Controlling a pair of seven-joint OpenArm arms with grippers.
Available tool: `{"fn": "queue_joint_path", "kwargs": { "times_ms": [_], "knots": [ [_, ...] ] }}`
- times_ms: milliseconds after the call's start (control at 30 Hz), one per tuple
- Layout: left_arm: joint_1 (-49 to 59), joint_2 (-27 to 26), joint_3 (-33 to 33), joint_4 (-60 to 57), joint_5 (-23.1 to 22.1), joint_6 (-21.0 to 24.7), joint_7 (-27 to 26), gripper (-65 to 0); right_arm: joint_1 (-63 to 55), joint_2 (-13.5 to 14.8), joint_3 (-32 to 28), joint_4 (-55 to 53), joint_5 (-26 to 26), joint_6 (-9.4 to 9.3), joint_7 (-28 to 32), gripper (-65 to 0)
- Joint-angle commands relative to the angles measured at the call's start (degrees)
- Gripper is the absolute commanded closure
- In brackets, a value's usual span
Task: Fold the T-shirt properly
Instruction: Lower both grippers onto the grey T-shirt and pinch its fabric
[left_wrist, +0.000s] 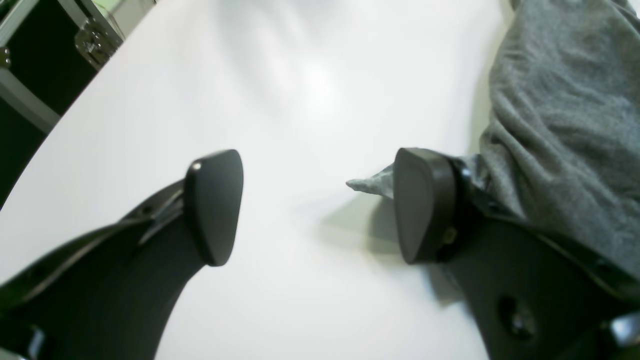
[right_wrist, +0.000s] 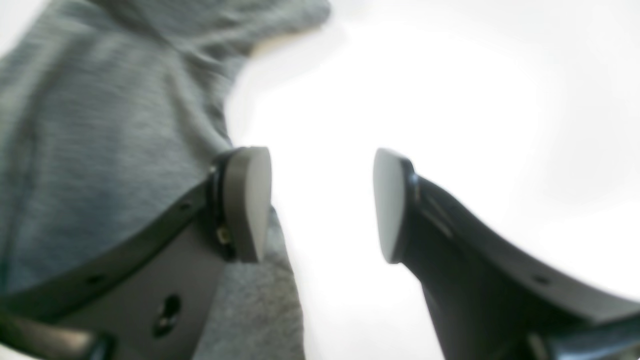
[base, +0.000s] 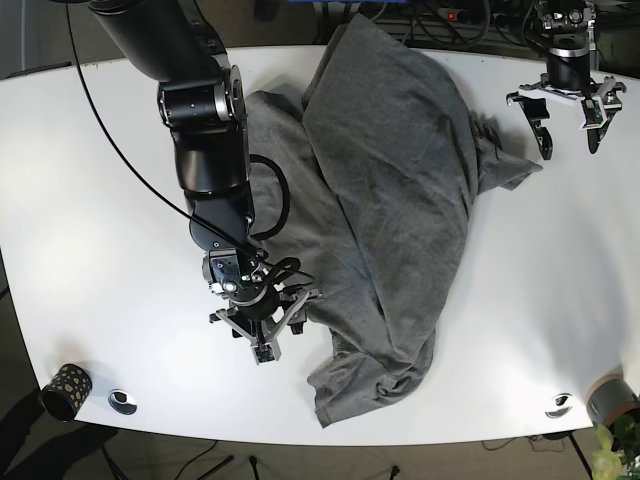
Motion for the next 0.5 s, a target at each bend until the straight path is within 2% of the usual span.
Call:
{"fn": "queue_joint_path", "kwargs": {
  "times_ms": [0, 33, 133, 300, 467],
  "knots": [
    [0.44, -0.11, 0.37, 1.07, -0.02, -0.07, -1.50, -43.3, 2.85, -0.02, 0.02, -1.32, 0.82, 3.44, 2.79, -31.9],
    [0.44, -0.11, 0.46, 1.07, -0.02, -0.07, -1.50, -43.3, 3.03, -0.02, 0.02, -2.29, 1.79, 4.41, 3.31, -31.9],
    [0.44, 0.07, 0.55, 0.98, -0.11, -0.07, -1.50, -43.3, 3.38, 0.15, -0.15, -4.84, 5.39, 5.64, 4.63, -31.9],
    [0.44, 0.68, 0.55, 0.89, -0.02, -0.15, -0.88, -43.3, 3.29, 0.42, -0.33, -7.65, 8.03, 5.73, 6.48, -31.9],
    [0.18, 0.60, 0.55, 0.98, -0.20, -0.15, 4.48, -43.3, 2.06, -0.11, -0.33, -8.35, 8.29, 5.73, 7.18, -31.9]
  ]
}}
